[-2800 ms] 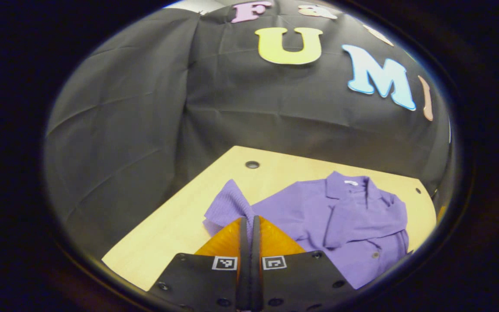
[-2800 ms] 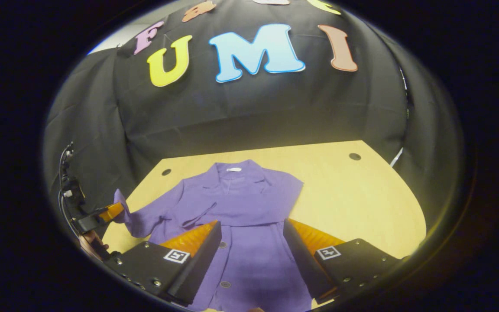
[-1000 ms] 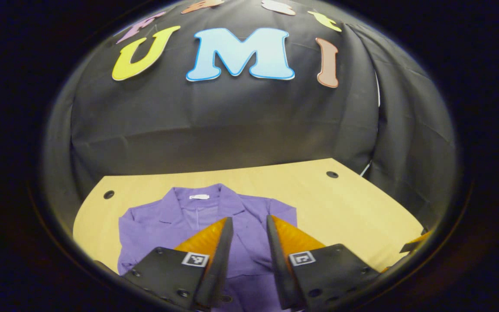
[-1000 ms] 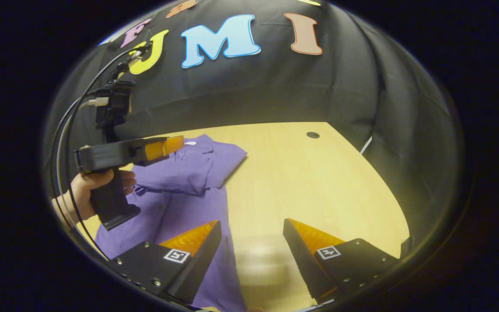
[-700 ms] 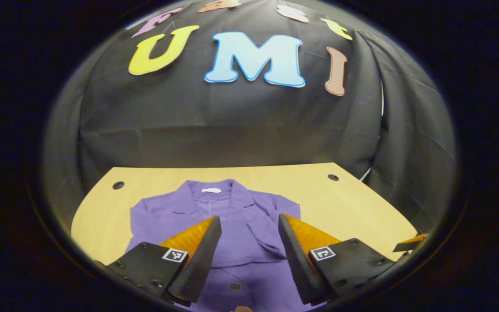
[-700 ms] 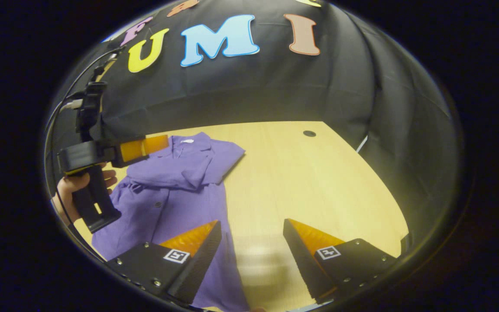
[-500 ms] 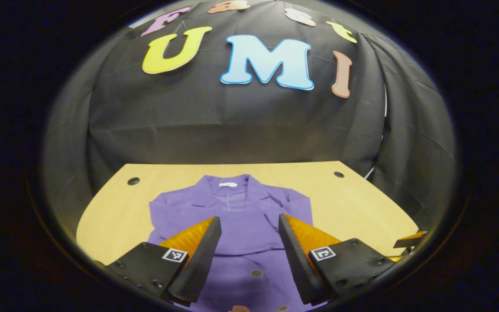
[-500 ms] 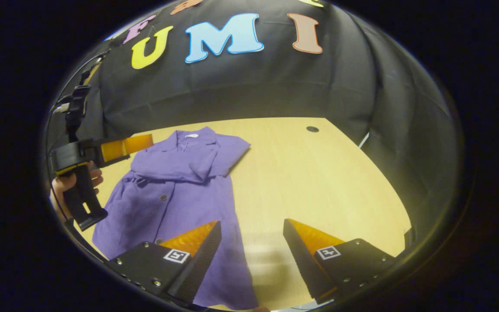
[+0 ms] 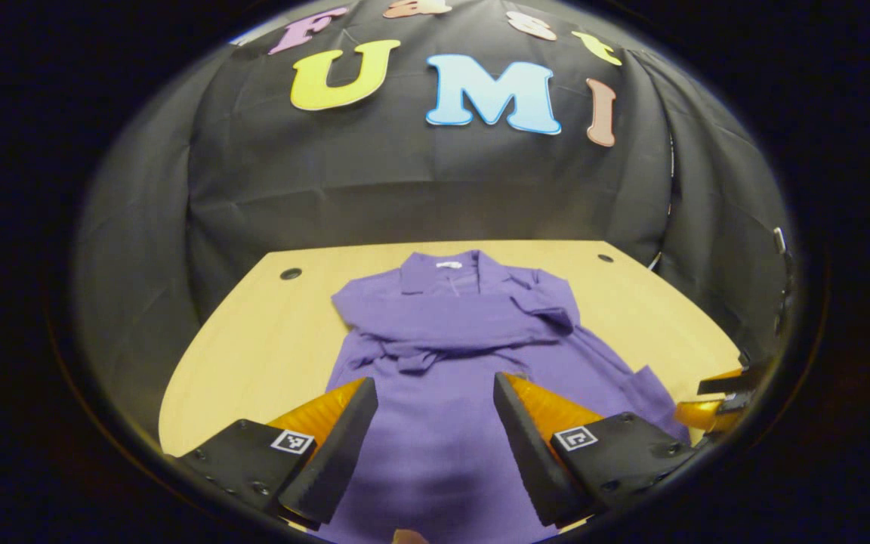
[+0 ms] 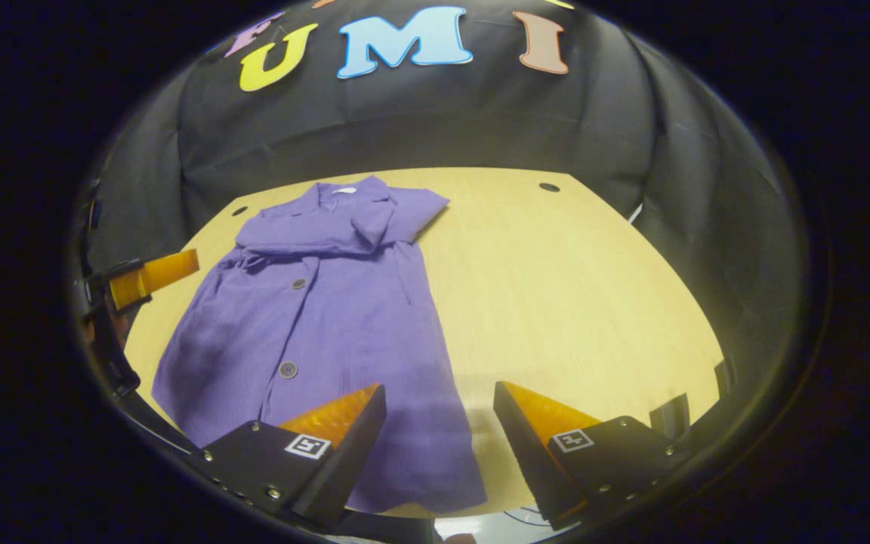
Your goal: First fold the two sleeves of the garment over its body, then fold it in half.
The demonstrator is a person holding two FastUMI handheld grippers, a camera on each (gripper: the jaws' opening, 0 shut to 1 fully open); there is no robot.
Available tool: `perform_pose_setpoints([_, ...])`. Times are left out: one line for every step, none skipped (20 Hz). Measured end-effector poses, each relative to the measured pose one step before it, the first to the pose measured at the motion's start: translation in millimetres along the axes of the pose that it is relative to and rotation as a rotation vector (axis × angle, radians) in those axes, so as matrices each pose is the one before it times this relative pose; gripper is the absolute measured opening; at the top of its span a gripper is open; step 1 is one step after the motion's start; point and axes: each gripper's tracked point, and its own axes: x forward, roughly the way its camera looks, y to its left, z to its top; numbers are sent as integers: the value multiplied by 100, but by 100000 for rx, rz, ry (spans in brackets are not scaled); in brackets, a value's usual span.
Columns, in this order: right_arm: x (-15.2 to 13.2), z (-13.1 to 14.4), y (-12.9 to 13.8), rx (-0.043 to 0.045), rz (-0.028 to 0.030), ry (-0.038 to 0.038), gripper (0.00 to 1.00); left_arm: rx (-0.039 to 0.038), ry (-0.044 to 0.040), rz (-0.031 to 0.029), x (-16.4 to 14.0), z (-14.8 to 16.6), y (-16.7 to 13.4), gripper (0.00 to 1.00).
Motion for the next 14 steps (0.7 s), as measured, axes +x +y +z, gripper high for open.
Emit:
perform_pose_setpoints([-55,-350,-30,-382,-880,823,91,-239,2108,166,-847,-1398,810,100])
perform_pose_setpoints([-13,-659,-83,-442,-886,1085,90,-314,1847,327,-823,-1342,963,100])
perform_pose_setpoints([-73,-401,121,-323,-605,1184,91,-127,1692,1458,-877,-1291,1130,100])
perform_pose_setpoints([-166,-757,4,360,-602,1031,91,-374,1435,937,-746,-1163,1053,99])
perform_pose_setpoints([-154,-654,163,1017,67,1223,91,-566,1168,875,-645,-1088,1025,99])
perform_pose_setpoints([-38,-923,38,1232,19,1230,91,-602,1223,511,-834,-1214,1040,99])
perform_pose_setpoints([37,-519,120,904,-245,931,91,-443,1007,623,-685,-1029,937,99])
perform_pose_setpoints([19,-554,161,648,-553,942,91,-92,1056,416,-527,-1129,932,99])
perform_pose_setpoints([1,-390,90,856,-267,508,91,-39,1309,368,-443,-984,735,99])
perform_pose_setpoints([70,-479,206,1145,-105,771,90,-295,1608,-251,-488,-955,520,100])
perform_pose_setpoints([72,-329,89,1078,-135,598,90,-334,1599,-235,-286,-982,444,100])
perform_pose_setpoints([111,-278,49,1168,-372,505,90,-318,1255,-71,-45,-975,323,99])
perform_pose_setpoints([-19,-83,131,1057,-158,296,90,-344,1253,-385,-109,-701,181,99])
perform_pose_setpoints([164,-224,116,863,-335,93,90,-497,1198,-767,-180,-813,44,100])
